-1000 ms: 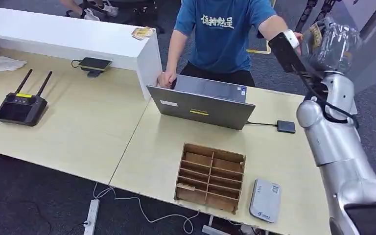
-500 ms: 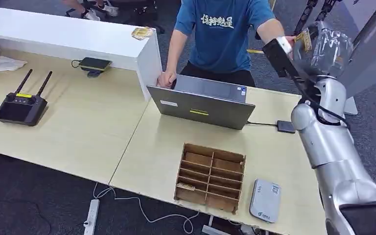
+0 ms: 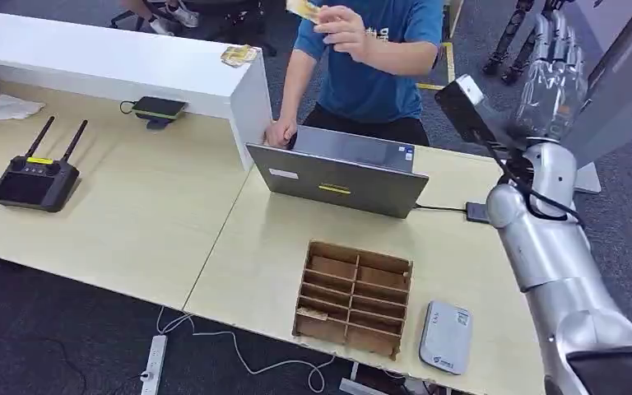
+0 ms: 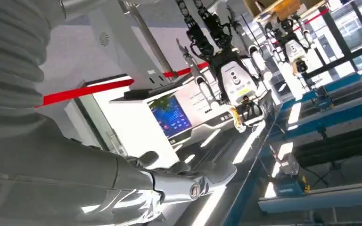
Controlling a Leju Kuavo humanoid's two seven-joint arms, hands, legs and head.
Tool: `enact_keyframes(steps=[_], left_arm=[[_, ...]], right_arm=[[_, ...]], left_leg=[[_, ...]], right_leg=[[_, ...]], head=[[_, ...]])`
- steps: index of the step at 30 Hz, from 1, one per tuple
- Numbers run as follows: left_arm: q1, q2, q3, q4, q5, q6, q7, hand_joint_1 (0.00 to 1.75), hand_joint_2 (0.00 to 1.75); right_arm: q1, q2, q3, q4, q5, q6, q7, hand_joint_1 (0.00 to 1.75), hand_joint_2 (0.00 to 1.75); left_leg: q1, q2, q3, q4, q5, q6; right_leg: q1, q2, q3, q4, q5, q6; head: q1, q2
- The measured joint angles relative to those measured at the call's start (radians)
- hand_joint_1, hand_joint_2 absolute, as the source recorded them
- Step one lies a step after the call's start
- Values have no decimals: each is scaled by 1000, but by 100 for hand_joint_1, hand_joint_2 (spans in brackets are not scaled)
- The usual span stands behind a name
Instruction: Pass the card to the sensor for recognition and then transmit it.
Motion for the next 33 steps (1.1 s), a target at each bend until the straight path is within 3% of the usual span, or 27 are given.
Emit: enact_keyframes(steps=[9,18,25,33], left_arm=[[2,-20,0,-11,47,-21,-2,0,0],[13,-97,0,-133,124,-92,19,0,0],[19,-151,0,-216,179,-117,40,0,0],[21,-161,0,-229,232,-106,50,0,0]], right_arm=[[107,0,-3,-124,-4,-37,-38,0,175],[355,-8,-23,-384,-21,-94,-101,0,175],[558,-11,-74,-576,-11,-96,-197,0,175],[771,5,-130,-741,-14,-96,-316,0,175]], left_leg=[[0,0,0,0,0,0],[0,0,0,0,-1,0],[0,-1,-1,0,-1,0],[0,-1,-1,0,-2,0]], right_leg=[[0,0,0,0,0,0],[0,0,-1,-1,-1,0],[0,0,-1,-1,-1,1],[0,0,-1,-1,-2,0]], head=[[0,0],[0,0],[0,0],[0,0]])
